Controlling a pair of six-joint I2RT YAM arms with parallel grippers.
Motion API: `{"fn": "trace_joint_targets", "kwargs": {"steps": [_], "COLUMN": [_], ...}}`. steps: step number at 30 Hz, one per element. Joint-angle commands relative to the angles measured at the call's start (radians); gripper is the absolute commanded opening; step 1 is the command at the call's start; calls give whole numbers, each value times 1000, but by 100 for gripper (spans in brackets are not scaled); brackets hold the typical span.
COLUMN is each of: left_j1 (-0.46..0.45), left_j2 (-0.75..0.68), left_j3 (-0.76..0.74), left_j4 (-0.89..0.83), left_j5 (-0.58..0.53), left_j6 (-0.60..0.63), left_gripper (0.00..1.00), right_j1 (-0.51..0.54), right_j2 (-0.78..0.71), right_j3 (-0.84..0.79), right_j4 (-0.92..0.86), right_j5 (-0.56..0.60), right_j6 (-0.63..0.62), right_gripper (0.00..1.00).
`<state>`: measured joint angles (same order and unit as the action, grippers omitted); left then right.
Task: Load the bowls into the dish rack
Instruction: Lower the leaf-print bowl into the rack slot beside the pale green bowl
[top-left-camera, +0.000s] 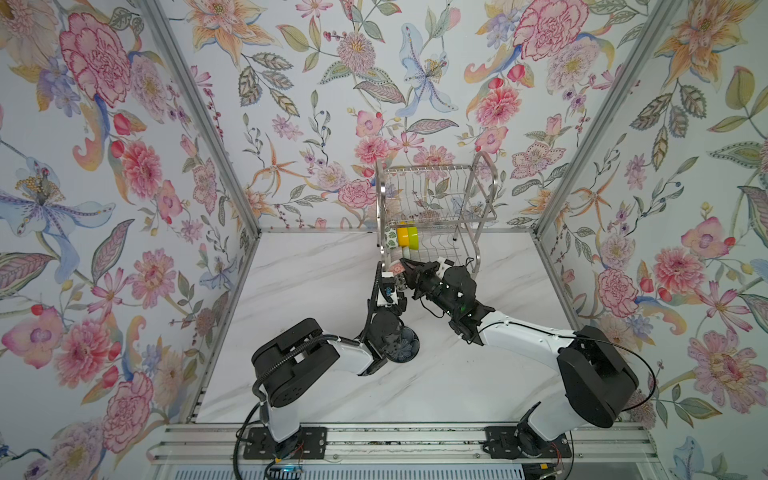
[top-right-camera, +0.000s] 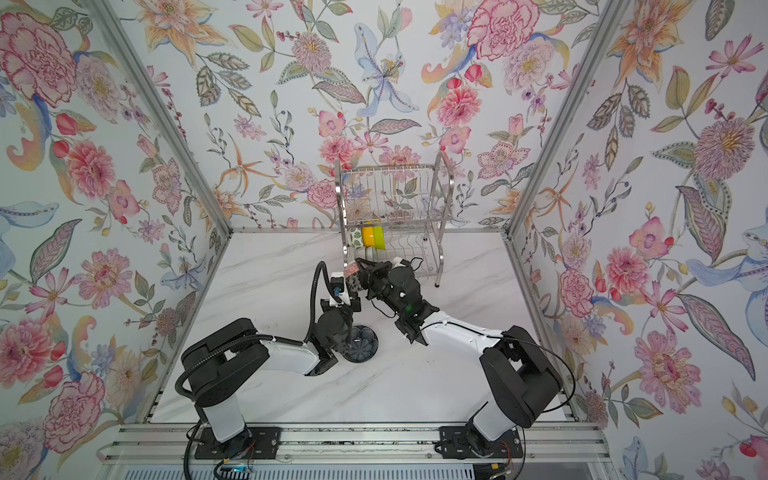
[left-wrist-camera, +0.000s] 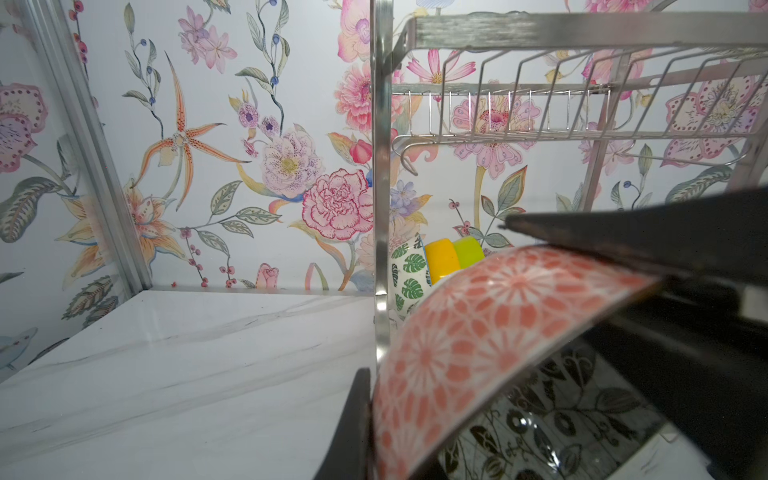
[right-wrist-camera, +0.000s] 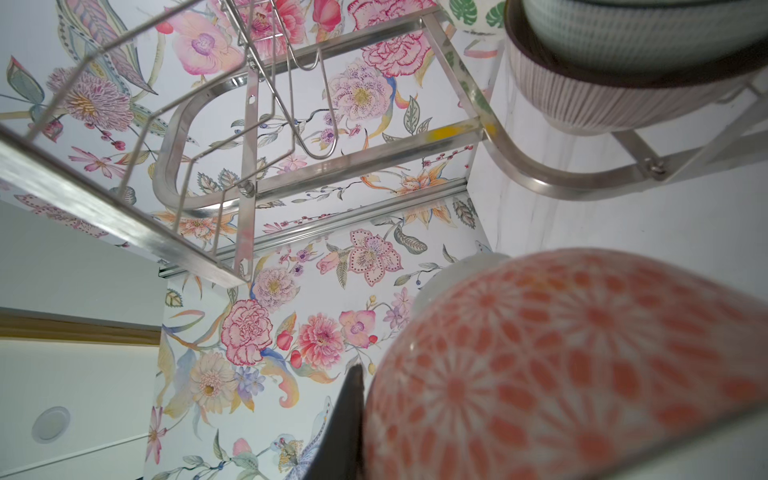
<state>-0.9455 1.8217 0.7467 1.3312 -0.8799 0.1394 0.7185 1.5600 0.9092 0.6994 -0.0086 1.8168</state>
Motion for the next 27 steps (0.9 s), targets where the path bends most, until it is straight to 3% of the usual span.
{"fn": "trace_joint_targets", "kwargs": {"steps": [1, 5, 9, 12, 20, 27], "left_j1": [-12, -12, -9, 7, 77, 76], "left_j2": [-41, -125, -215, -284, -390, -334], "left_j3": [13, -24, -74, -109, -45, 17], "left_j4": [-20, -127, -232, -295, -623, -689], "left_j5": [42, 118, 190, 318, 575, 512], "left_j6": [-46, -133, -244, -330, -477, -349], "left_gripper": [13, 55, 80, 98, 99, 99], "right_j1": [-19, -94, -163, -224, -298, -326], "right_j2": [-8, -15, -13, 9, 47, 49], "right_j3": [41, 14, -12, -5, -36, -71], "right_j4": [48, 97, 188, 230, 363, 354], "right_j5": [-16, -104, -200, -279, -441, -527], "right_j6": [-68, -170, -260, -318, -531, -741], "right_gripper": [4, 0, 0, 0, 0, 0]}}
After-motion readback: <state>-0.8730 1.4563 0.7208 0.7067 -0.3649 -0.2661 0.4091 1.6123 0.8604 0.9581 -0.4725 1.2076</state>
